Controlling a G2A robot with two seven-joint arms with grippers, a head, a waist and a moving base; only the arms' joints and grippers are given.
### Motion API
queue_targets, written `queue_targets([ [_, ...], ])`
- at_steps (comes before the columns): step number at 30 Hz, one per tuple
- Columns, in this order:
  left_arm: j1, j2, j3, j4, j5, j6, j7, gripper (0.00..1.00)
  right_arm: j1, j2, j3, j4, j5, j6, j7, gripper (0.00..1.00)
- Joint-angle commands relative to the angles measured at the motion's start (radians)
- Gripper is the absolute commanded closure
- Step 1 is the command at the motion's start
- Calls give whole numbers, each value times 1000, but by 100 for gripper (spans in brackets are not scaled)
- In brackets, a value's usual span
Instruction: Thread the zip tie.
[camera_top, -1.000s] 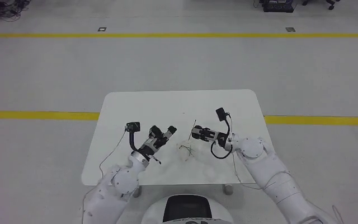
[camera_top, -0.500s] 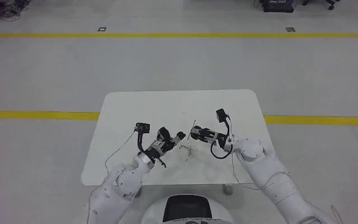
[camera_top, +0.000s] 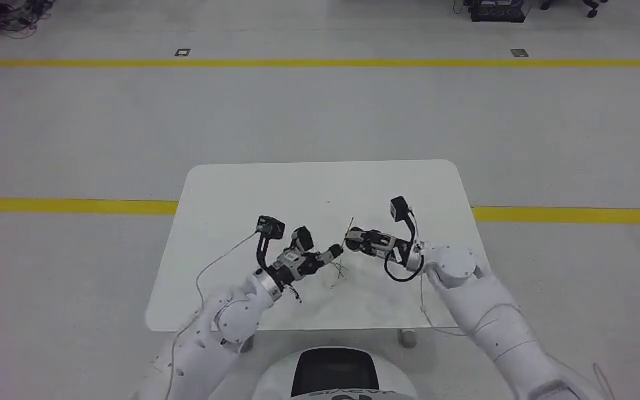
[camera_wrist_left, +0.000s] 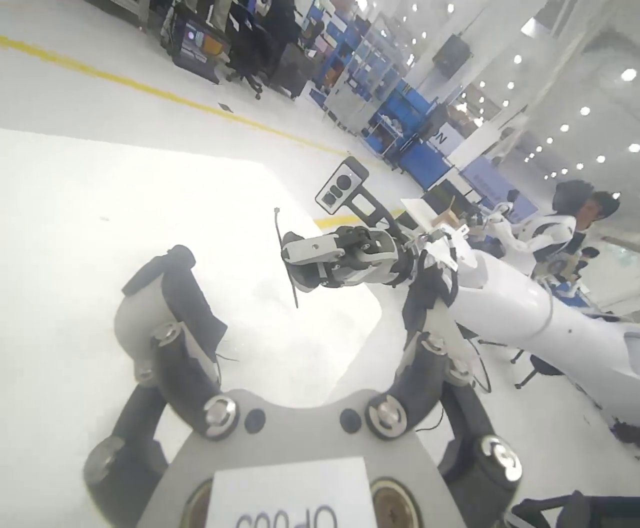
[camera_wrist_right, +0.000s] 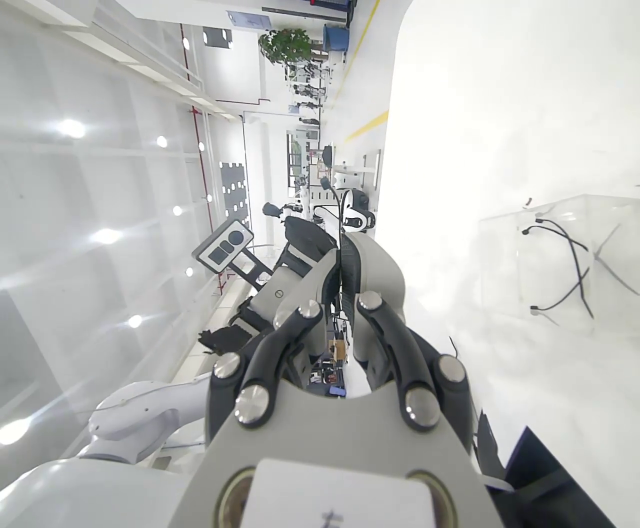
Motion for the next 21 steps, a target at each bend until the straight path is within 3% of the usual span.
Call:
queue_targets([
  [1,0,0,0,1,-3,1,4,0,0,0,0,0,0,0,0,100],
  [4,0,0,0,1,-3,1,4,0,-1,0,0,-1,0,1,-3,100],
  [6,-11,2,1,-1,83,23,12,0,-8,0,-1,-8,8,18,-11,100],
  [10,-2,12,2,-5,268,42,52,0,-14,3,13,-12,47,54,16,100],
  [15,16,21,4,-18,431,71,93,0,-11,6,24,-6,105,92,77,100],
  [21,30,26,13,-22,492,64,149,0,10,6,22,12,139,153,119,100],
])
